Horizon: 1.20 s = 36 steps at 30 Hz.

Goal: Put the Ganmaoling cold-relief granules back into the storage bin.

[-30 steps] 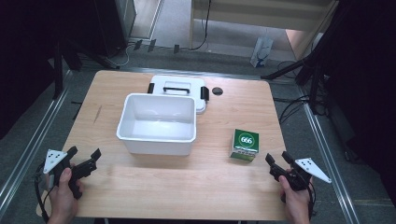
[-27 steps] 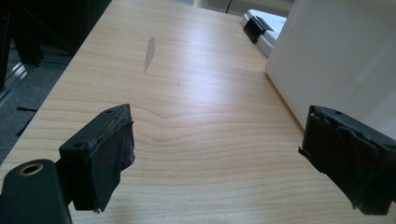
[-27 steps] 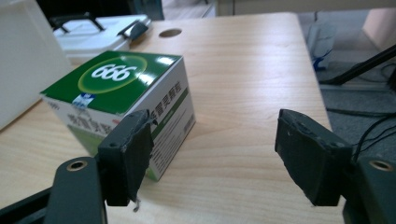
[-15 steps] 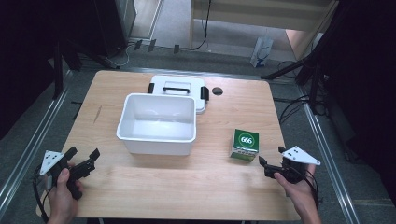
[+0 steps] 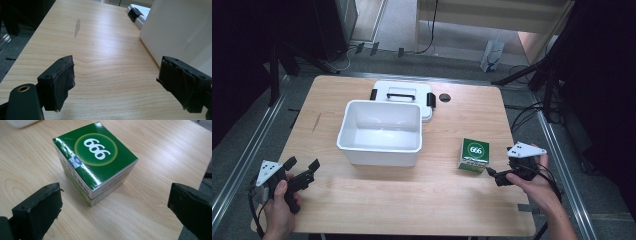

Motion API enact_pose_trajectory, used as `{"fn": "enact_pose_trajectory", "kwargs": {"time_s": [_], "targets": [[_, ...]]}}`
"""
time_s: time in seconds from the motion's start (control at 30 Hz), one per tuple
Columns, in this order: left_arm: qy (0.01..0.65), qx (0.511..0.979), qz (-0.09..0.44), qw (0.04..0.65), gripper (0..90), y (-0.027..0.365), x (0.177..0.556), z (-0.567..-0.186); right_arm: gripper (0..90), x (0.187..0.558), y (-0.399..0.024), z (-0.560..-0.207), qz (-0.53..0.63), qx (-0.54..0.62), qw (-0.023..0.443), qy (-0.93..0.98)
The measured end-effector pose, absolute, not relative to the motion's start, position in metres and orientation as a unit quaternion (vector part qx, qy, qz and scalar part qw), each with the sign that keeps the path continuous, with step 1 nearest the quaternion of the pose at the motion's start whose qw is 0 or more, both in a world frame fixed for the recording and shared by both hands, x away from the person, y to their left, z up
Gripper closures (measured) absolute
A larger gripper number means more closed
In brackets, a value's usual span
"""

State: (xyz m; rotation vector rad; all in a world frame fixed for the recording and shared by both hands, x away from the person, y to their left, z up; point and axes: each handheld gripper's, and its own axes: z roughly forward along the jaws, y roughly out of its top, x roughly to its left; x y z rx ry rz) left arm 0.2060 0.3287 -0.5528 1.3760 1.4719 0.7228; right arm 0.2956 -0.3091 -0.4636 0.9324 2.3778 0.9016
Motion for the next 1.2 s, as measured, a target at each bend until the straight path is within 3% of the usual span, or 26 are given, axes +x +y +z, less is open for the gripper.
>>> {"fn": "enact_pose_trajectory", "kwargs": {"time_s": [0.3,0.6,0.87,1.0,1.2], "targets": [[0.595,0.577,0.298,0.474,11.4,0.326,0.206,-0.552,0.0,0.315,-0.296,-0.449,0.279,0.288,0.194,0.895],[0.597,0.582,0.297,0.466,1.1,0.325,0.207,-0.552,0.0,0.329,-0.282,-0.437,0.230,0.237,0.150,0.932],[0.601,0.584,0.299,0.457,0.0,0.325,0.207,-0.552,0.8,0.345,-0.264,-0.427,0.184,0.200,0.117,0.955],[0.602,0.583,0.298,0.456,0.0,0.325,0.208,-0.552,2.3,0.353,-0.254,-0.419,0.150,0.180,0.117,0.965],[0.604,0.585,0.300,0.451,0.0,0.325,0.208,-0.552,12.3,0.362,-0.240,-0.408,0.113,0.153,0.099,0.977]]}}
